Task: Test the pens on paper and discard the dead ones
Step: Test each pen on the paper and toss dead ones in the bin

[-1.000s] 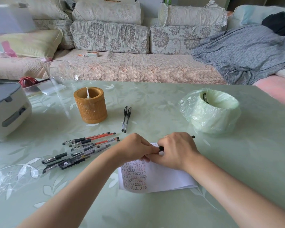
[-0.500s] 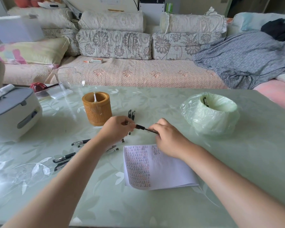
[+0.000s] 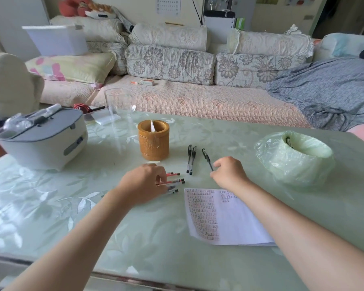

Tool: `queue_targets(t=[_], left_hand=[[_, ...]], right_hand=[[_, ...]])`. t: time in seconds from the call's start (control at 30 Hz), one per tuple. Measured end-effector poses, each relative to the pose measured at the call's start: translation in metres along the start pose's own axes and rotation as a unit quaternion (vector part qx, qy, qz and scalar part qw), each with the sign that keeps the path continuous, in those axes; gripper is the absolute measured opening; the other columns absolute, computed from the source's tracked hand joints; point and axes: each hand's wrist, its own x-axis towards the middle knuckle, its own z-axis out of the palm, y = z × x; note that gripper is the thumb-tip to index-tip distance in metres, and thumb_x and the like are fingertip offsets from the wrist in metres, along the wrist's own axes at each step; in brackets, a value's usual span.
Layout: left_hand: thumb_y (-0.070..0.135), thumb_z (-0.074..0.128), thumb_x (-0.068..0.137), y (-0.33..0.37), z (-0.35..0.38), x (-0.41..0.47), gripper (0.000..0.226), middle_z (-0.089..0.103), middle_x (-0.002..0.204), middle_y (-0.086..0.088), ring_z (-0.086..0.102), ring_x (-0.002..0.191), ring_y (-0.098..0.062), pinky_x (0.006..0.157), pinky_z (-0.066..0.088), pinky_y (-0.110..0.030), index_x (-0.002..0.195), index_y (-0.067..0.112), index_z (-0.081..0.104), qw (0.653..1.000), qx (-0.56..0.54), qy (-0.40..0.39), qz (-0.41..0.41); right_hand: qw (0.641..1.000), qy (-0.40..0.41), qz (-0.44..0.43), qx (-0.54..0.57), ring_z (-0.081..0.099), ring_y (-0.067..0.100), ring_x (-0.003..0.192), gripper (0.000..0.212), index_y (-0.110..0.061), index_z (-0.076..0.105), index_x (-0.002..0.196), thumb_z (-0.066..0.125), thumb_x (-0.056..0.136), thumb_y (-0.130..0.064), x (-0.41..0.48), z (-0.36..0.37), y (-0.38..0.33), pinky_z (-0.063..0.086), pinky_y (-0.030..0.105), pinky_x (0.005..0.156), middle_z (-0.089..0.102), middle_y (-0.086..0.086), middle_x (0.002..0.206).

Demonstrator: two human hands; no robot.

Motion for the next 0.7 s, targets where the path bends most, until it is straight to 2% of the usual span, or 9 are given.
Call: queue_targets(t=[0.1,0.17,0.2,0.27,0.33,0.4,0.5,0.57,0.7], left_hand=[[0.042,0.069,0.077,-0.014,0.002,-0.012,0.019,0.056,0.091,0.011,0.053,0.089,-0.014,0.069,0.049,-0.029,0.090,0.031,0.061,0.999,0.028,-0.013,0.034],[0.044,0.069,0.076,-0.019,0.002,-0.018,0.023,0.054,0.092,0.012,0.050,0.089,-0.014,0.069,0.049,-0.031,0.093,0.032,0.059,0.998,0.046,-0.012,0.044],[0.043,0.070,0.075,-0.021,0.002,-0.019,0.024,0.053,0.092,0.012,0.049,0.089,-0.013,0.069,0.049,-0.032,0.094,0.033,0.058,0.998,0.049,-0.010,0.046],[0.038,0.071,0.076,-0.024,0.001,-0.022,0.023,0.050,0.092,0.013,0.046,0.088,-0.011,0.067,0.047,-0.030,0.095,0.033,0.059,0.997,0.049,-0.005,0.053],[0.035,0.072,0.077,-0.025,0.000,-0.023,0.022,0.049,0.092,0.015,0.044,0.087,-0.009,0.064,0.041,-0.027,0.096,0.033,0.061,0.997,0.043,-0.005,0.059],[0.033,0.073,0.079,-0.024,-0.001,-0.023,0.021,0.052,0.093,0.015,0.045,0.087,-0.008,0.064,0.039,-0.026,0.097,0.034,0.062,0.997,0.037,-0.016,0.059],[0.033,0.072,0.080,-0.022,-0.001,-0.023,0.018,0.053,0.095,0.015,0.046,0.087,-0.006,0.066,0.041,-0.025,0.097,0.036,0.065,0.997,0.031,-0.032,0.058],[0.034,0.071,0.081,-0.022,0.000,-0.022,0.018,0.053,0.095,0.015,0.047,0.090,-0.006,0.068,0.041,-0.025,0.098,0.037,0.066,0.997,0.029,-0.034,0.057],[0.034,0.072,0.081,-0.022,0.000,-0.023,0.022,0.054,0.100,0.012,0.050,0.101,-0.010,0.077,0.048,-0.030,0.102,0.038,0.068,0.998,0.029,-0.038,0.047]], right_hand=[[1.000,0.001,0.017,0.010,0.064,0.036,0.104,0.027,0.008,0.070,0.095,0.068,0.074,-0.008,0.009,0.011,-0.009,0.055,0.045,0.085,0.067,0.025,0.106],[1.000,-0.002,0.025,0.016,0.066,0.039,0.089,0.018,0.006,0.072,0.081,0.067,0.070,-0.008,0.014,0.017,-0.017,0.057,0.042,0.071,0.070,0.025,0.087],[1.000,-0.002,0.023,0.006,0.060,0.042,0.071,0.011,0.002,0.068,0.065,0.066,0.069,-0.008,0.016,0.020,-0.021,0.051,0.035,0.056,0.063,0.024,0.066],[1.000,-0.013,0.001,-0.005,0.028,0.027,0.050,0.032,-0.011,0.042,0.048,0.066,0.071,-0.012,0.020,0.024,-0.028,0.024,0.032,0.048,0.030,0.009,0.047],[0.999,-0.023,-0.025,-0.001,0.018,0.019,0.052,0.047,-0.017,0.027,0.048,0.066,0.075,-0.015,0.024,0.027,-0.032,0.016,0.033,0.051,0.018,0.002,0.050],[0.999,-0.037,-0.036,-0.015,0.021,0.020,0.051,0.049,-0.017,0.027,0.049,0.063,0.081,-0.018,0.026,0.031,-0.034,0.018,0.033,0.050,0.019,0.002,0.049],[0.997,-0.040,-0.051,-0.042,0.045,0.028,0.059,0.033,-0.012,0.049,0.055,0.058,0.086,-0.019,0.021,0.031,-0.039,0.037,0.029,0.055,0.045,0.008,0.054],[0.992,-0.032,-0.108,-0.053,0.060,0.025,0.081,0.014,-0.016,0.067,0.079,0.056,0.086,-0.021,0.012,0.028,-0.046,0.051,0.032,0.074,0.064,0.002,0.083],[0.957,-0.119,-0.260,-0.041,0.061,0.011,0.086,0.011,-0.031,0.070,0.086,0.061,0.083,-0.027,-0.020,0.022,-0.072,0.052,0.030,0.080,0.065,-0.012,0.090]])
